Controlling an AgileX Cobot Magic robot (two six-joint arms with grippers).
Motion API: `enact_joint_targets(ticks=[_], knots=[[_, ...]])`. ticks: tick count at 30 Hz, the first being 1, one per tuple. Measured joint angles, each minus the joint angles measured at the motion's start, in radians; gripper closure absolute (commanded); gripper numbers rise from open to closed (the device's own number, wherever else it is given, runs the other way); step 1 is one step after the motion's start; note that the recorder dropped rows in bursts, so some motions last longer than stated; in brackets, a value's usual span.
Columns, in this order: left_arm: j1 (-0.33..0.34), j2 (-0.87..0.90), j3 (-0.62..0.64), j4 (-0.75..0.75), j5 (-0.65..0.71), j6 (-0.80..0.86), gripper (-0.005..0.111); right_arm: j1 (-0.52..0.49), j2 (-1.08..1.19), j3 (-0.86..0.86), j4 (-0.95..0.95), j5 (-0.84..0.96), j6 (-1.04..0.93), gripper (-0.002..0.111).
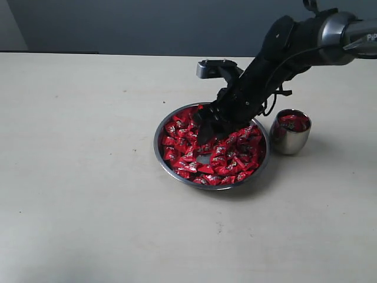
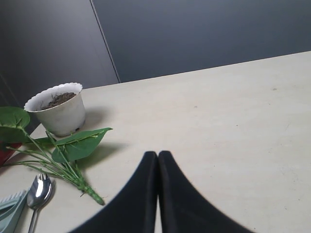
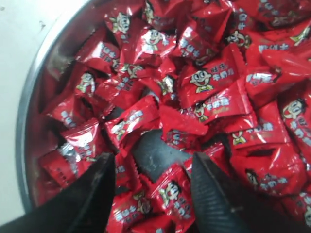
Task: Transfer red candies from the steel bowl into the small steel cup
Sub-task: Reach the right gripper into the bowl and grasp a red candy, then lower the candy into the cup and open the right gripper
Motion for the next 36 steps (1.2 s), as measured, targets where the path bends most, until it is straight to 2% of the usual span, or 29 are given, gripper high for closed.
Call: enact_joint_targets(ticks=[10,12,15,16,22,28,32,36], knots=[[0.000,0.000,0.000,0.000,0.000,0.000,0.106,0.002,0.079,0.000,0.021,-0.077,0.010,0.064],[0.000,0.000,0.000,0.000,0.000,0.000,0.106,0.002,0.092,0.000,0.030,-0.080,0.018,0.077],[0.000,0.000,0.000,0.000,0.000,0.000,0.106,0.002,0.094,0.000,0.031,-0.092,0.030,0.106],[0.000,0.000,0.000,0.000,0.000,0.000,0.106,0.002,0.096,0.000,0.031,-0.094,0.032,0.108],[0.000,0.000,0.000,0.000,0.000,0.000,0.106,0.002,0.065,0.000,0.031,-0.094,0.043,0.108],[0.000,0.000,0.000,0.000,0.000,0.000,0.106,-0.005,-0.064,0.000,0.006,-0.051,0.043,0.108],[0.000,0.000,0.000,0.000,0.000,0.000,0.106,-0.053,-0.161,0.000,-0.040,-0.002,0.067,0.108],[0.000,0.000,0.000,0.000,0.000,0.000,0.106,-0.142,-0.238,0.000,-0.154,0.032,0.129,0.108]])
